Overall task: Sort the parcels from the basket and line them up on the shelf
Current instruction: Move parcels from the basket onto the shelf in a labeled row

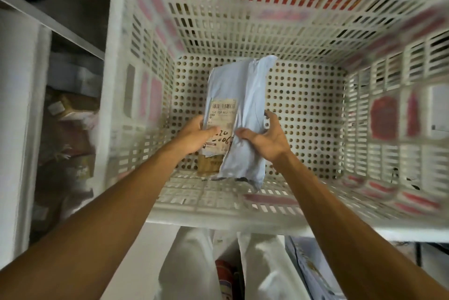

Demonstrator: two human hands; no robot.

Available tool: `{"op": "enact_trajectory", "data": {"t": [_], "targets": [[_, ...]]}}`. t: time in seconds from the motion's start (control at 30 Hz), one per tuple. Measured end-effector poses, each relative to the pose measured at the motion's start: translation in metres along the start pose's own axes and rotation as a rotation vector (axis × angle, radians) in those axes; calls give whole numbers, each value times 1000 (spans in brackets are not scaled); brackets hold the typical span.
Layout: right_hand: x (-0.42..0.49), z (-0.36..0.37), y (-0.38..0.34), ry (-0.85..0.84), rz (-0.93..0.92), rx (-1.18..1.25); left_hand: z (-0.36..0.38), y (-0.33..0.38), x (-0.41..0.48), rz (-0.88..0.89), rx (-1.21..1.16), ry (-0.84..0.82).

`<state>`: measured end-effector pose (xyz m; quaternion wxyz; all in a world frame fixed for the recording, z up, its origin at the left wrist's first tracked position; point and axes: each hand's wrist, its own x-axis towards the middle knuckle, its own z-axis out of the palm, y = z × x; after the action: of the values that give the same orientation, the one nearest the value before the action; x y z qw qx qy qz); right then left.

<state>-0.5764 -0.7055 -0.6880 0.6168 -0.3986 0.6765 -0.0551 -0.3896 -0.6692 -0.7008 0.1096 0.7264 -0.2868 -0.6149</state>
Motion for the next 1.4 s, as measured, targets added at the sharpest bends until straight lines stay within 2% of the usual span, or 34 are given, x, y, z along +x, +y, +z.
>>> {"op": "enact_trajectory", "data": {"t": [0.13, 0.2, 0.27, 0.33, 0.57, 0.9, 1.0, 1.17, 1.4], "targets": [[-21, -17, -16, -8, -23, 100, -8, 24, -20, 68, -58, 33], [-33, -25, -27, -18, -52, 162, -15, 38, -32, 48, -190, 31], [-45, -33, -35, -32, -70, 201, -22, 48, -41, 0, -371, -27], [-60, -39, -46, -41, -113, 250, -30, 58, -53, -32, -445, -110], [-101, -49, -86, -83, -174, 280, -66, 85, -91, 47, -404, -251], [-130, -38, -146, -240, -290, 299, -128, 112, -154, 240, -360, -225], [-137, -31, -165, -323, -336, 207, -142, 103, -174, 260, -360, -182], [-153, -14, -197, -460, -437, 56, -157, 83, -206, 278, -485, 6], [-183, 17, -229, -638, -569, 16, -169, 73, -275, 394, -498, 249]]}}
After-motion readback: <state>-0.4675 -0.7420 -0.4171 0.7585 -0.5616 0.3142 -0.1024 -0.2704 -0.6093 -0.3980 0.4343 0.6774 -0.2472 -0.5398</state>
